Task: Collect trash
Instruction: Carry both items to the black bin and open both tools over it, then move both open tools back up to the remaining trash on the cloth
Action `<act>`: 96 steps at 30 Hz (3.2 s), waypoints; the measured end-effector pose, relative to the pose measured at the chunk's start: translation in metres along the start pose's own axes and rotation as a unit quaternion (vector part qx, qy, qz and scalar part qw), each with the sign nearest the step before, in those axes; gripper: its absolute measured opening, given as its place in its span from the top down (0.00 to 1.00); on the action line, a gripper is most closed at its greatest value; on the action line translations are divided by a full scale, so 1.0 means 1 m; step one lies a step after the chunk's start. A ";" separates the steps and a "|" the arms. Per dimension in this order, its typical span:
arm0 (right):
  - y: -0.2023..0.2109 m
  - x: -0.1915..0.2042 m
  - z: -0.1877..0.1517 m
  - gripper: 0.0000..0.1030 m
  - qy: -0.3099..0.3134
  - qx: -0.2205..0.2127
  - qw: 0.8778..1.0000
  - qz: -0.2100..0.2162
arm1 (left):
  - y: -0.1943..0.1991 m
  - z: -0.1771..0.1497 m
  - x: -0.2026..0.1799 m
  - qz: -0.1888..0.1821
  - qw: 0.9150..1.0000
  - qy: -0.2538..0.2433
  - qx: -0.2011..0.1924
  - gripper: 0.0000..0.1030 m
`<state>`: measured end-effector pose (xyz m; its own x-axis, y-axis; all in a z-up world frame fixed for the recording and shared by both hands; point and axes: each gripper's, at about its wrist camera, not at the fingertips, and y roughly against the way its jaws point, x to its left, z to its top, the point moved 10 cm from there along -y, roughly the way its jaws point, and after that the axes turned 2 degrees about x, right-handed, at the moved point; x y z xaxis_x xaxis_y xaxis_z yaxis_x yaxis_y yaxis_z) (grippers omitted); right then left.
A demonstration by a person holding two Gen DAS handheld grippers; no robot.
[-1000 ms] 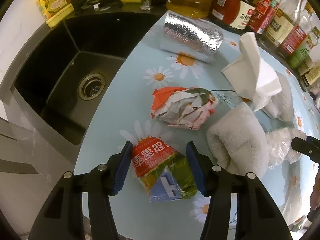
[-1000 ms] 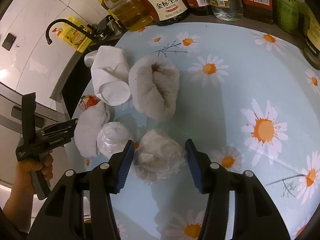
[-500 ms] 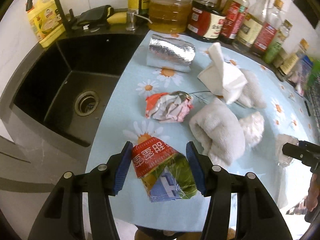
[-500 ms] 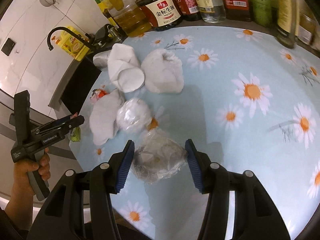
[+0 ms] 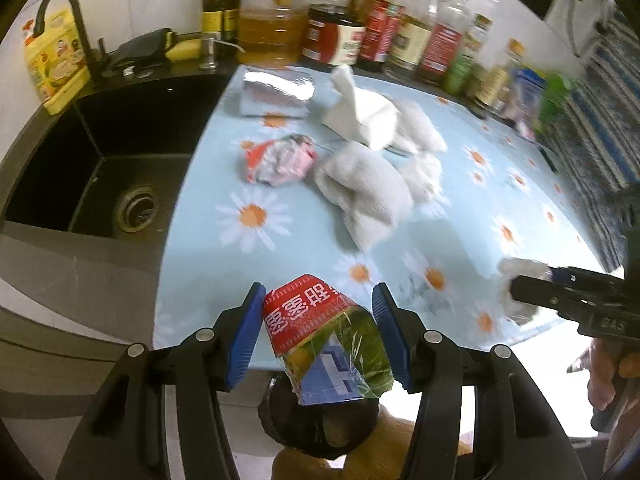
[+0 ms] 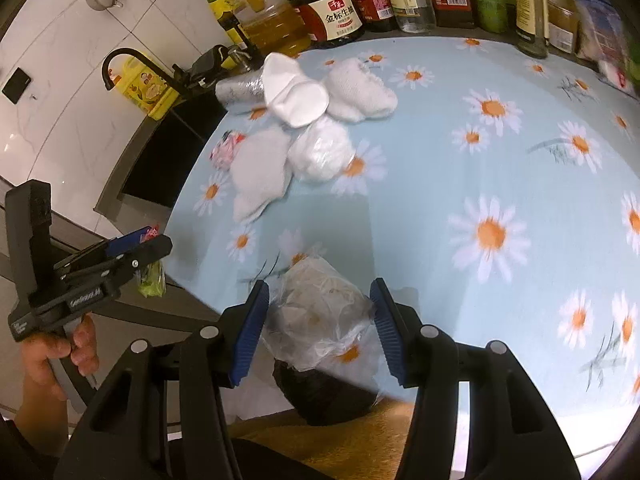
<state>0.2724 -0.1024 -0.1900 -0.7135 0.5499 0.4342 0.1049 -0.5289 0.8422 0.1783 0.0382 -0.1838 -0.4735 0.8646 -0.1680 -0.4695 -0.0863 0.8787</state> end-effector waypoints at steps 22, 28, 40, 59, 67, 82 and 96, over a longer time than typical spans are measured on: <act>-0.026 0.050 -0.112 0.48 -0.050 0.037 0.998 -0.019 | -0.011 -0.114 -0.013 -0.067 0.993 -0.073 0.067 0.49; -0.041 0.047 -0.127 0.48 -0.064 0.056 0.996 -0.020 | -0.025 -0.136 -0.016 -0.075 0.990 -0.072 0.092 0.49; -0.058 0.045 -0.134 0.48 -0.072 0.074 0.995 -0.016 | -0.047 -0.152 -0.017 -0.079 0.986 -0.074 0.130 0.47; -0.051 0.035 -0.124 0.36 -0.106 0.059 0.992 -0.020 | -0.054 -0.146 0.003 -0.059 0.987 -0.043 0.144 0.21; -0.044 0.037 -0.120 0.36 -0.106 0.056 0.992 -0.024 | -0.051 -0.145 -0.001 -0.078 0.985 -0.044 0.146 0.21; -0.017 0.039 -0.067 0.36 -0.081 0.017 0.996 -0.041 | -0.034 -0.113 0.010 -0.083 0.986 -0.051 0.136 0.21; 0.001 0.022 0.022 0.36 -0.050 -0.027 0.998 -0.032 | -0.012 -0.042 0.012 -0.076 0.992 -0.040 0.097 0.21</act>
<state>0.2719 -0.0762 -0.1724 -0.6449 0.6434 0.4125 0.0221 -0.5239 0.8515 0.1472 0.0286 -0.2156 -0.3440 0.8975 -0.2759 -0.3741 0.1385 0.9170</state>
